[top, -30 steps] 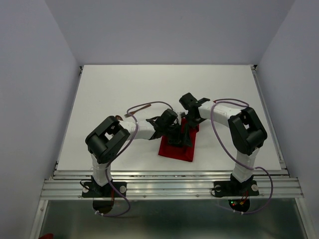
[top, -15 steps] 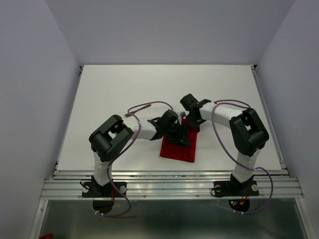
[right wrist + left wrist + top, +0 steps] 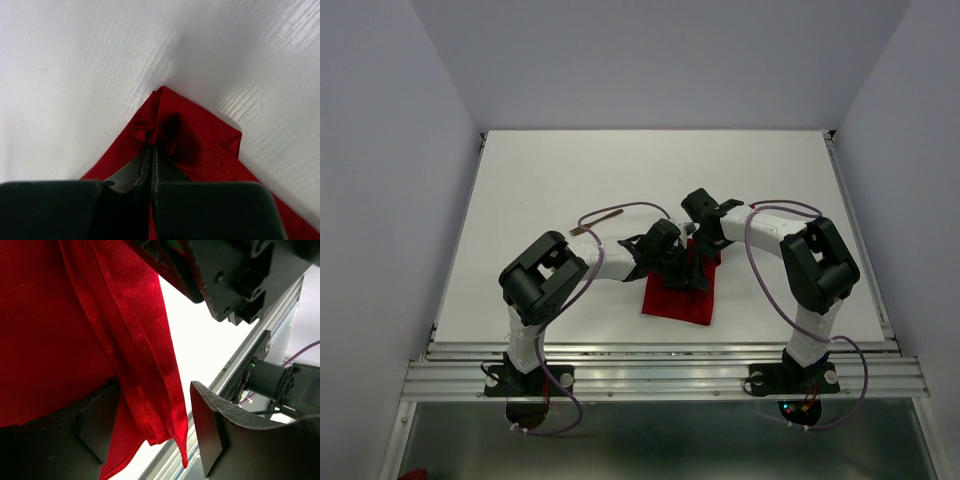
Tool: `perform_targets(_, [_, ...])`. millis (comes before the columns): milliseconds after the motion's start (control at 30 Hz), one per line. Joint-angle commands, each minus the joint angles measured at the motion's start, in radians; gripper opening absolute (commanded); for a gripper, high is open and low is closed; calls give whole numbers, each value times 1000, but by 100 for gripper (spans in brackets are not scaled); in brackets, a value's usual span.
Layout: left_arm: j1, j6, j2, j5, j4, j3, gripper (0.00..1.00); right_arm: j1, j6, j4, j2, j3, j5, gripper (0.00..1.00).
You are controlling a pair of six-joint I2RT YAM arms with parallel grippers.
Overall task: Fold the napkin into a case and place the utensils inside
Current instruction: Smooth out the 2/3-rectangle-folded napkin at the center of the board.
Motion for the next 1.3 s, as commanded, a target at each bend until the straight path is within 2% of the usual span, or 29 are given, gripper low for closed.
perform_targets(0, [-1,26,-4,-104,-54,20,68,0,-1,-79,-6,-16,31,1])
perform_targets(167, [-1,38,18,-104,-60,35,63,0,-6,-74,-16,-21,31,1])
perform_targets(333, [-1,40,13,-103,-60,36,44,0,-12,-76,-17,-16,30,1])
perform_targets(567, [-1,41,12,-100,-63,26,26,0,-21,-83,-13,-9,33,1])
perform_targets(667, [-1,48,12,-94,-63,31,14,0,-49,-86,-5,3,28,1])
perform_targets(700, [-1,48,12,-94,-63,32,4,0,-75,-89,0,20,25,1])
perform_targets(733, [-1,49,15,-89,-63,32,0,0,-87,-92,4,28,24,1])
perform_targets(867, [-1,49,18,-80,-59,32,0,0,-129,-80,-3,36,19,5])
perform_targets(967, [-1,51,13,-81,-57,31,0,0,-219,-2,-37,5,-7,11])
perform_targets(1000, [-1,54,15,-84,-65,34,0,0,-274,53,-72,-9,-18,17])
perform_targets(1133, [-1,46,15,-89,-65,31,0,0,-326,116,-149,-85,-36,36])
perform_targets(1200, [-1,43,10,-92,-56,26,0,0,-352,116,-160,-88,-41,43])
perform_targets(1267, [-1,38,7,-98,-50,22,0,0,-369,116,-174,-95,-52,44])
